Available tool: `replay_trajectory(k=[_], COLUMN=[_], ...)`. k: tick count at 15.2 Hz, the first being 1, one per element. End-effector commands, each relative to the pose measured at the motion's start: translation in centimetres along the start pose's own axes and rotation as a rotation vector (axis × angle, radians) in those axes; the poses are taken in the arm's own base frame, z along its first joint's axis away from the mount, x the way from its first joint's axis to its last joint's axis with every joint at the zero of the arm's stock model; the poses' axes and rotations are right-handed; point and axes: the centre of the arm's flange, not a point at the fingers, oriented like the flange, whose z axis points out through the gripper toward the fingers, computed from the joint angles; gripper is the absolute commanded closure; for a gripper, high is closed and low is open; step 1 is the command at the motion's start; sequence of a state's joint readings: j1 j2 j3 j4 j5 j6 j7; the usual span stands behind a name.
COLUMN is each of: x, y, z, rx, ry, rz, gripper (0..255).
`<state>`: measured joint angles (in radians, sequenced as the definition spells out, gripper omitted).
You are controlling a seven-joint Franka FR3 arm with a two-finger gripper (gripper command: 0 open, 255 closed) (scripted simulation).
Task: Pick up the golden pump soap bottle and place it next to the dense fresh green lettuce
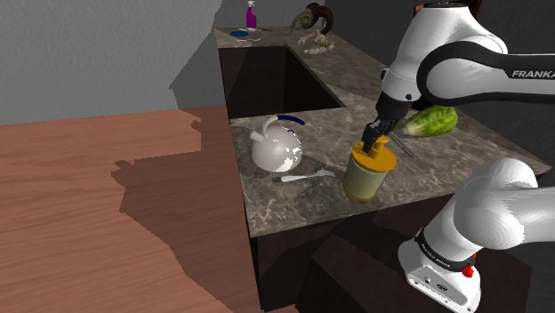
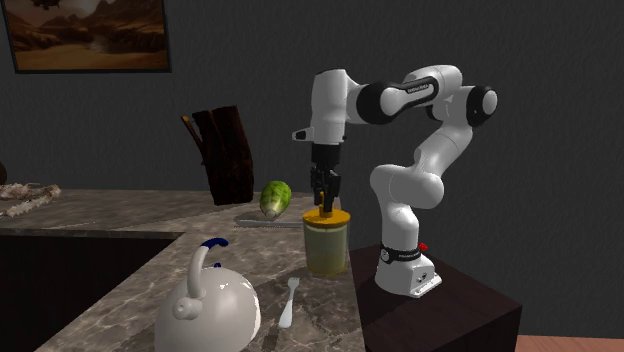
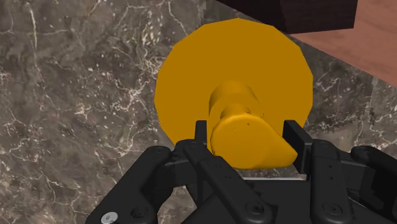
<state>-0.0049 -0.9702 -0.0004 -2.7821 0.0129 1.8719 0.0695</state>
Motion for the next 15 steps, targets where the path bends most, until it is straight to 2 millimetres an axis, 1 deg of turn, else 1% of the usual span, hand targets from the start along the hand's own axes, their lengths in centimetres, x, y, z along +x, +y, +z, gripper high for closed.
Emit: replay_trajectory(k=[1,15], x=[0.1,0.5], y=[0.0,-0.1], z=[-1.0,-8.4], rx=[0.000,0.000], ry=[0.000,0.000], rz=[0.000,0.000], gripper=[255,255])
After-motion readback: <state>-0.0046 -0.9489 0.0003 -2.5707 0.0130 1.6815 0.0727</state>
